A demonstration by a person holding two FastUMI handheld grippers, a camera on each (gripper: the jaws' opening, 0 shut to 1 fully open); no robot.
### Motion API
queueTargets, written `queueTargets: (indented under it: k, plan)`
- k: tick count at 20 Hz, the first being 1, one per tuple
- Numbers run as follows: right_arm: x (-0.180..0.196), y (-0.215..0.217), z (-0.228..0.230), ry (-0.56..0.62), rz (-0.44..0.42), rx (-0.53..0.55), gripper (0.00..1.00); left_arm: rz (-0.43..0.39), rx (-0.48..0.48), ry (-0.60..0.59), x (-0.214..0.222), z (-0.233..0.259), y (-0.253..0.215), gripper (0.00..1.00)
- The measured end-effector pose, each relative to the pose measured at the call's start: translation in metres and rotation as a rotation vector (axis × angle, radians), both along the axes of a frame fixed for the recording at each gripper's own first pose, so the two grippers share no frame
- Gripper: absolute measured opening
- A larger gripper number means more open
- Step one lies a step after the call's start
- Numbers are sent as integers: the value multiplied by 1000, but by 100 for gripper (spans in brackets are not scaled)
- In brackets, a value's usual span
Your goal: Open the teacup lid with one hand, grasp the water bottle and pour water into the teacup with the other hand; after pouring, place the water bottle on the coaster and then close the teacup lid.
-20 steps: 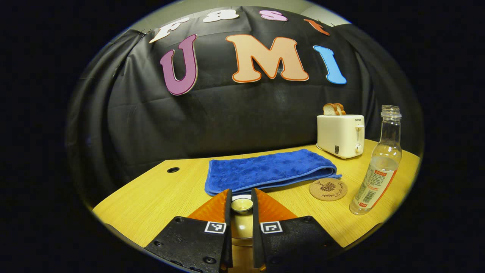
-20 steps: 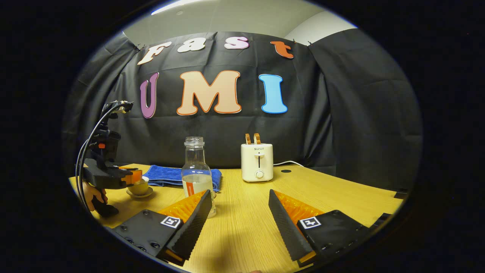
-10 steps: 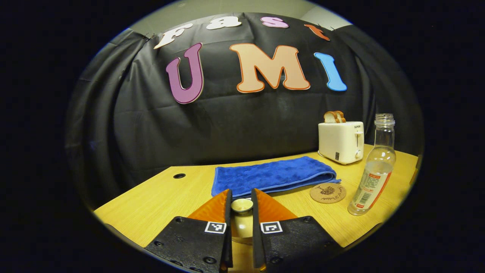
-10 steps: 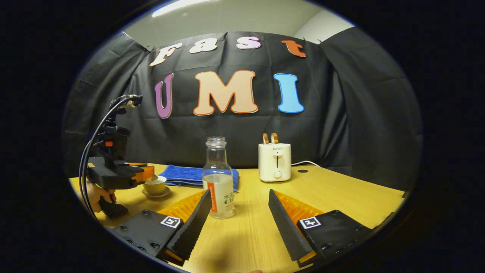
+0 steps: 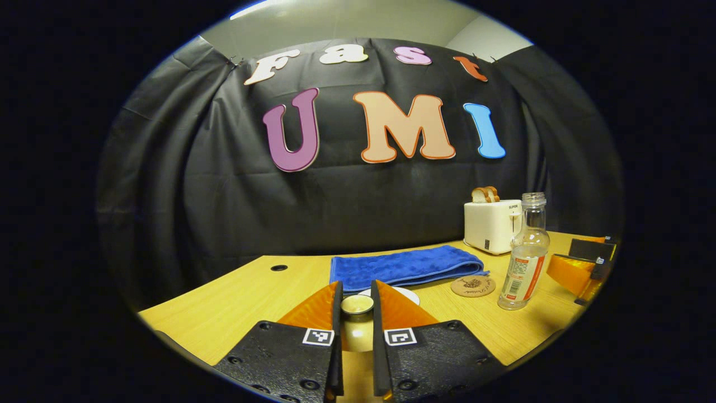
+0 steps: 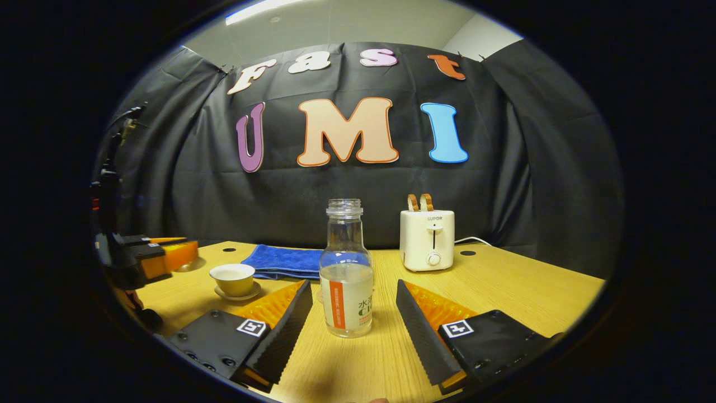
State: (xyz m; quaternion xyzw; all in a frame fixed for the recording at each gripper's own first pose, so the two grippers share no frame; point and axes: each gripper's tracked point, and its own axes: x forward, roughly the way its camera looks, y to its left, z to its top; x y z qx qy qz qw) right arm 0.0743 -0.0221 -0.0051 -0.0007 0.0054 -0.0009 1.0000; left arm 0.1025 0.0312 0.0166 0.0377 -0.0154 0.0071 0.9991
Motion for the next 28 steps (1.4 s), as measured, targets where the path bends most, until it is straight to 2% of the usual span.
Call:
queueTargets:
  k: [1,2,5,6,7,10,11,15,16,17,20,22,25,28]
  plan:
    - [4,1,-1,4,-1,0,93,-1,16,-2,-3,3,1,18]
    - [7,2,-1,6,-3,1,97,3,29,-8,-6,6,4,19]
    - [19,4,-2,5,-2,1,97,-10,30,-21,-17,14,4,18]
    - [23,5,-2,6,-3,1,92,-13,33,-21,-20,13,4,18]
    - [27,6,-2,8,-3,0,97,-19,33,-26,-25,15,4,18]
    - [42,8,-4,20,-5,1,97,-40,29,-46,-38,17,2,18]
    - [46,9,-4,20,-5,0,92,-41,35,-53,-41,19,3,18]
    - [62,10,-3,7,-14,-1,92,-47,46,-44,-54,12,15,18]
    - [65,11,-3,7,-12,-1,97,-48,41,-43,-56,7,18,18]
    - [67,12,-4,7,-12,-1,92,-42,36,-37,-57,4,22,18]
    - [68,19,-1,4,15,1,92,-29,27,-35,-57,-2,31,18]
    - [74,21,-3,7,19,-5,82,-31,18,-15,-56,-9,33,18]
    - [77,26,-5,10,32,-14,79,-38,0,-17,-57,-7,33,18]
    - [80,36,-3,9,41,-73,75,-45,-13,6,-53,-14,34,18]
